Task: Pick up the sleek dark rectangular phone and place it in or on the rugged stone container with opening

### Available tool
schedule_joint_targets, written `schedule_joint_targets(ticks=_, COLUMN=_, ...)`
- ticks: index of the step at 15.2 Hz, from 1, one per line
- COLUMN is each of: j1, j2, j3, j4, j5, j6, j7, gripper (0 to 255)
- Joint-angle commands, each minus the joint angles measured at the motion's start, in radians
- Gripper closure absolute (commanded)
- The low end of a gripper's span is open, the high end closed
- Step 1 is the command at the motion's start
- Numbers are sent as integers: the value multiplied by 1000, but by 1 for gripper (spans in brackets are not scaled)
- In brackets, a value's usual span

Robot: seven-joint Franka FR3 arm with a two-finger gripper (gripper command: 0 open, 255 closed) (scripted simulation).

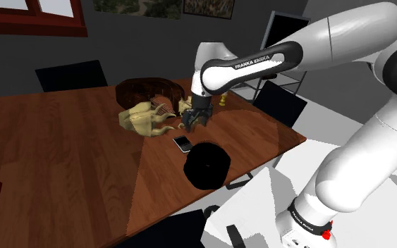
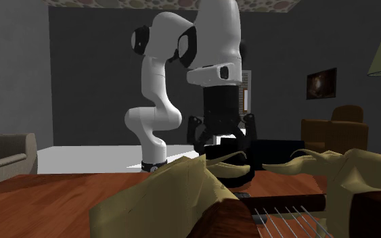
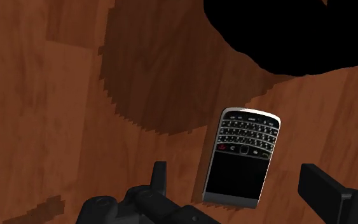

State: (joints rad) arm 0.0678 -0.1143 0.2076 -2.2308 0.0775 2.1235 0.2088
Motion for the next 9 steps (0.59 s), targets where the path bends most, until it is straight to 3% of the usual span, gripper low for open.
schedule_joint_targets(ticks=1, j1=5, j2=72, j3=10, j4=32, j5=-6, j6=33, j7=26, gripper=0)
schedule_joint_targets(ticks=4, j1=16, j2=186, j3=22, j4=92, j5=-21, j6=77, j7=66, gripper=0)
schedule_joint_targets(ticks=9, j1=20, j2=222, j3=22, j4=73, j5=-28, j6=131, j7=74, gripper=0)
